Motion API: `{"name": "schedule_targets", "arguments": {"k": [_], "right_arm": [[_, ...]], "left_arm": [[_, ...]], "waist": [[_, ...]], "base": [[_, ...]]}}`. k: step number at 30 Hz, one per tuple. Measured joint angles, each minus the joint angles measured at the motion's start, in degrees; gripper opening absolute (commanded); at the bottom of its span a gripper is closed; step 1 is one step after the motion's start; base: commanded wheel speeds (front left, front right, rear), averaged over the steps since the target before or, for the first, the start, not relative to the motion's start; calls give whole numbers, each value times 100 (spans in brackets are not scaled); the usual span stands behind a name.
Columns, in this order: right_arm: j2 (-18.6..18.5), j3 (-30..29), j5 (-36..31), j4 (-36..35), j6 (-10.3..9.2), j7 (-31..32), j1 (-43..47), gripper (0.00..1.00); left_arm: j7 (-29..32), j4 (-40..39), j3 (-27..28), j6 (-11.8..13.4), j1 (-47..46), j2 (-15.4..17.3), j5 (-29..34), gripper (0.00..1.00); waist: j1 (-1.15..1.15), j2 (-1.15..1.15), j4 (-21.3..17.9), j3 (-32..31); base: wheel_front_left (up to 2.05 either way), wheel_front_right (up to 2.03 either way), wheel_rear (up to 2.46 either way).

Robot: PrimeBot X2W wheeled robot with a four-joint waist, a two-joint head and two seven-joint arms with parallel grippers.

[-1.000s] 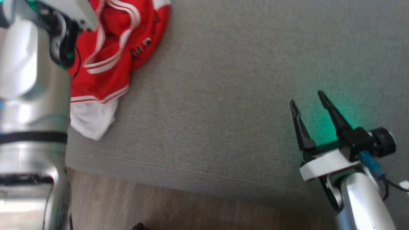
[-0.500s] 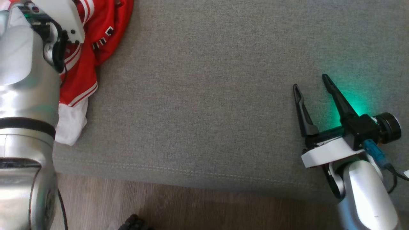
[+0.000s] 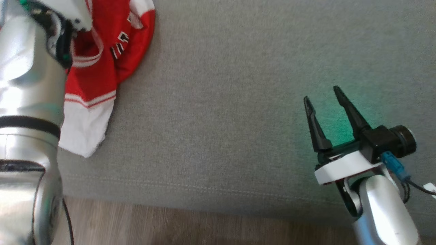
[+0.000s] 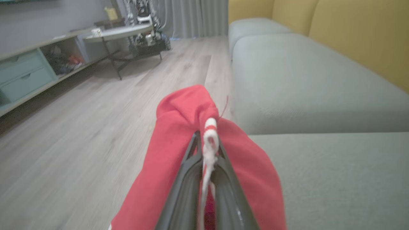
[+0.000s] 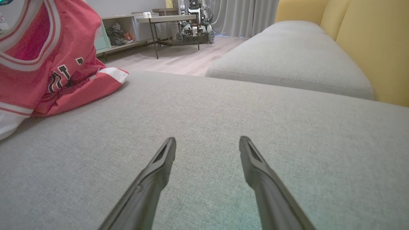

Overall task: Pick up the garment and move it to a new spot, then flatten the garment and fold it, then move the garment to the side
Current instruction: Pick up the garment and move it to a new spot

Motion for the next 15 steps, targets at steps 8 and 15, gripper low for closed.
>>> {"name": "schedule_targets", "arguments": {"k": [8, 15], "right_arm": [[1, 116, 286, 8, 1, 0, 59, 100], [2, 280, 555, 4, 1, 0, 253, 100]], "left_arm": [[-158, -821, -475, -194, -219, -180, 65, 0], [46, -1950, -1188, -204, -221, -293, -397, 0]], "waist": [[0, 0, -228, -625], [0, 0, -771, -923]], "base": [[0, 0, 0], [0, 0, 0]]}}
